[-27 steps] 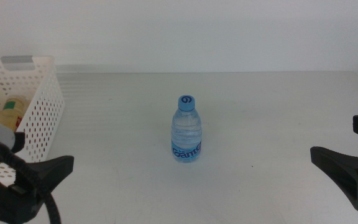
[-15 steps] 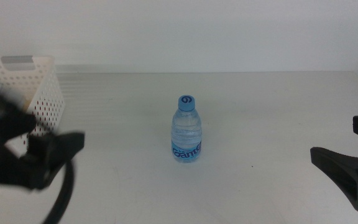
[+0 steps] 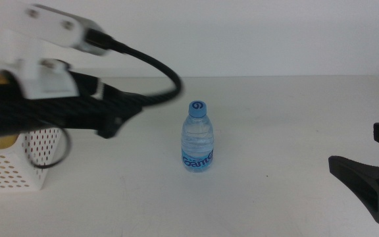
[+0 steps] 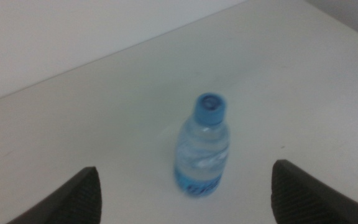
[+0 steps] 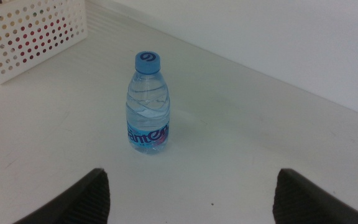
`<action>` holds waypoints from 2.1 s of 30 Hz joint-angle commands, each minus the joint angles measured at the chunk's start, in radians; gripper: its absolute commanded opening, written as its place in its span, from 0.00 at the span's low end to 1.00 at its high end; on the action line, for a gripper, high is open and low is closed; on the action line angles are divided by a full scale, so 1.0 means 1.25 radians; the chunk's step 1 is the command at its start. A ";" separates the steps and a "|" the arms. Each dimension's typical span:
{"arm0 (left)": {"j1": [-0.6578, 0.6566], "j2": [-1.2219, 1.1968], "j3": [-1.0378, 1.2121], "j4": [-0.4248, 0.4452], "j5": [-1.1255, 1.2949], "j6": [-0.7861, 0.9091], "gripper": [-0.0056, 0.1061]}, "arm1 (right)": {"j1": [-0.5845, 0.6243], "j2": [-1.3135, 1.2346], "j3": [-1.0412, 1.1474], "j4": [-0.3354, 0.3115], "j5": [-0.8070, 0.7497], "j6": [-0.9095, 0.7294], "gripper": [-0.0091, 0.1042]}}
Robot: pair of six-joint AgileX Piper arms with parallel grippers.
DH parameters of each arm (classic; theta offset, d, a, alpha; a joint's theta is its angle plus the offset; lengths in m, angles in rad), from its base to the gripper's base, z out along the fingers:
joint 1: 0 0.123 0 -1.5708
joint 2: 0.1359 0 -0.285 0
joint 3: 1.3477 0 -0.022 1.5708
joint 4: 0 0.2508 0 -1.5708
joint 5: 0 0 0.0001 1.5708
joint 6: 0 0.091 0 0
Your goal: Use arms to grab the bottles and put them into the dustbin to the left of the table.
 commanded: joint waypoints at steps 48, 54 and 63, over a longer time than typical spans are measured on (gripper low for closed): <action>-0.353 0.318 0.338 0.191 -1.001 -0.413 0.84 | 0.002 0.000 -0.019 -0.006 -0.054 -0.010 0.69; -0.352 0.408 0.331 0.219 -1.116 -0.425 0.84 | 0.002 0.000 -0.019 -0.006 -0.054 -0.010 0.69; -0.296 0.457 0.263 0.302 -1.095 -0.480 0.84 | 0.002 0.000 -0.019 -0.006 -0.054 -0.010 0.69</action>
